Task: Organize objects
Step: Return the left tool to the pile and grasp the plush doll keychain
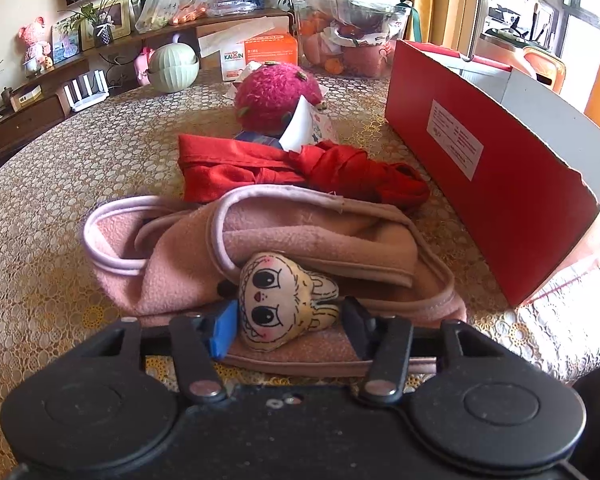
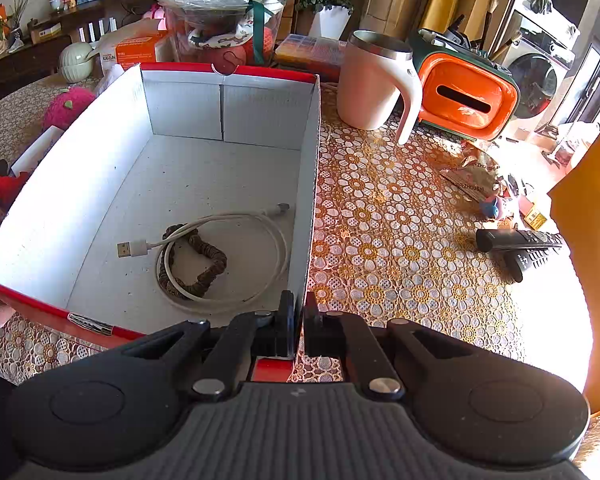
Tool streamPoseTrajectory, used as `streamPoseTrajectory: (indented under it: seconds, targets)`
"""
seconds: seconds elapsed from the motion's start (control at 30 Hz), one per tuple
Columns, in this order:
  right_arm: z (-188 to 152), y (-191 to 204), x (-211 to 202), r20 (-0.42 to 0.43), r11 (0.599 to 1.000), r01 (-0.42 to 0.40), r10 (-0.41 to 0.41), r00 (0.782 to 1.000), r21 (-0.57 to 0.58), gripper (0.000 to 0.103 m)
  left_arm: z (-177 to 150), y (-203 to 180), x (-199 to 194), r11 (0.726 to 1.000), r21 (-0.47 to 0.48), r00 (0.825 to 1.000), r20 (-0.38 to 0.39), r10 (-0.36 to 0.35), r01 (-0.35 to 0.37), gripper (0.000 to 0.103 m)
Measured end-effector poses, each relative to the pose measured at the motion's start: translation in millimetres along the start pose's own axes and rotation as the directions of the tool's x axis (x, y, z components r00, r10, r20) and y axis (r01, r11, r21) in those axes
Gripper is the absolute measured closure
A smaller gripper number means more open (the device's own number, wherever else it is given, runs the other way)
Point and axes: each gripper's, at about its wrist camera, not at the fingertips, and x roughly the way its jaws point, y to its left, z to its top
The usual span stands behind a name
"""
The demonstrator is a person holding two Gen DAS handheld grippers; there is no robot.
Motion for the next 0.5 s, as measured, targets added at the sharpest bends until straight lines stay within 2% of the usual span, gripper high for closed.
streamPoseTrajectory:
  seconds: [0.5]
  targets:
    - [0.2, 0.7, 0.0, -0.001, 1.0, 0.002, -0.002, 1.0, -0.002, 0.099, 25.8, -22.8, -51.0, 0.995, 0.033, 0.991, 0.082, -0.102, 0.099, 0.051]
